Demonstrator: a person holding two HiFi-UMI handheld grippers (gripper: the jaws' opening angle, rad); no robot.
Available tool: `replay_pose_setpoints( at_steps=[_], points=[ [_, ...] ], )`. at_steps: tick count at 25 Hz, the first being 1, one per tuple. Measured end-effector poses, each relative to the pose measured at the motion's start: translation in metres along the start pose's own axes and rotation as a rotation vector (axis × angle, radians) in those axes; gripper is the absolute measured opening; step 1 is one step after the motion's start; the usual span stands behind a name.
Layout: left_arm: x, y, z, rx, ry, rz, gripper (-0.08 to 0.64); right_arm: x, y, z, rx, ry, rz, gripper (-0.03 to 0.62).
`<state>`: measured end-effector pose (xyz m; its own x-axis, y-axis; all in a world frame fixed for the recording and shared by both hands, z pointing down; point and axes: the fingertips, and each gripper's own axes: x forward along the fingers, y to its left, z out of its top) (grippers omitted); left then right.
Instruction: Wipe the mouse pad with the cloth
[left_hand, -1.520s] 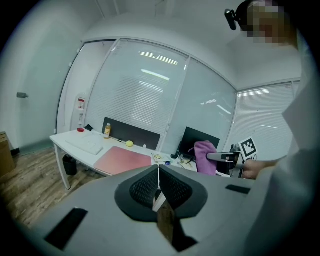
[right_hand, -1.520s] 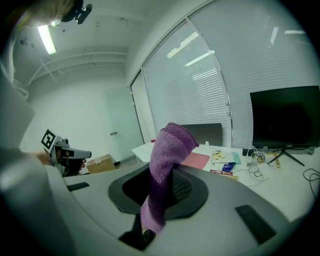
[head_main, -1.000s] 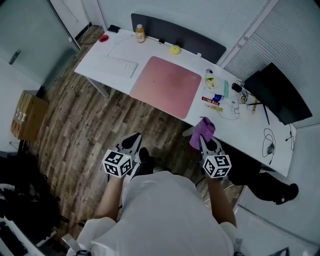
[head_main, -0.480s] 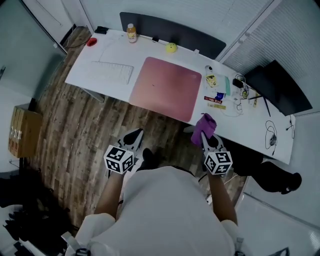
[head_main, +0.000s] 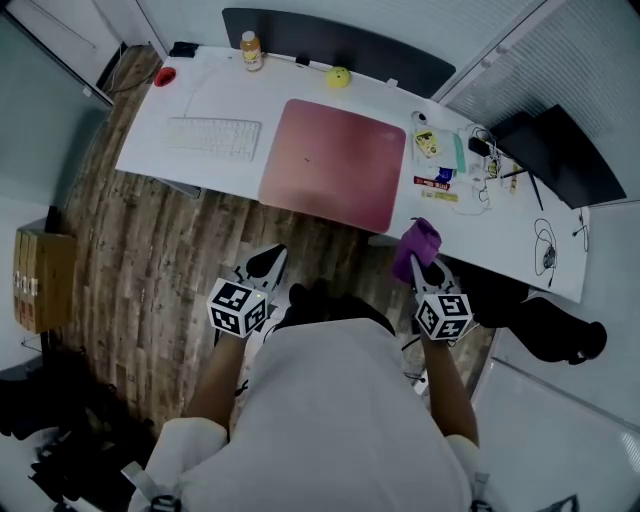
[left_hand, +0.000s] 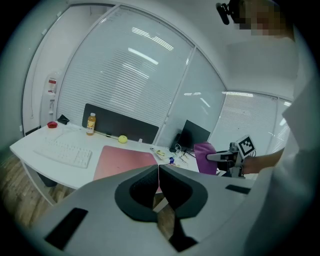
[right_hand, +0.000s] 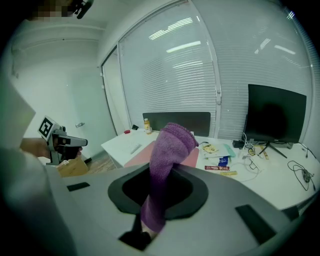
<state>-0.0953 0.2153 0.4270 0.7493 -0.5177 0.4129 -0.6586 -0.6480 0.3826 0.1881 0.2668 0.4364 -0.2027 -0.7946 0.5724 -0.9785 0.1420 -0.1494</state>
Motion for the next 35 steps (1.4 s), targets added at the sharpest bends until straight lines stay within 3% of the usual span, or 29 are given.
replay_pose_setpoints(
  at_steps=[13,35],
  points=[
    [0.031,0.013,-0.014,-0.034,0.058,0.017,0.02,0.033,-0.024,-0.019,0.0,0.097,0.009,0.074],
    [0.128,0.024,-0.033,-0.111,0.188,0.094,0.02,0.141,-0.117,-0.083,-0.029,0.356,0.103,0.074]
  ],
)
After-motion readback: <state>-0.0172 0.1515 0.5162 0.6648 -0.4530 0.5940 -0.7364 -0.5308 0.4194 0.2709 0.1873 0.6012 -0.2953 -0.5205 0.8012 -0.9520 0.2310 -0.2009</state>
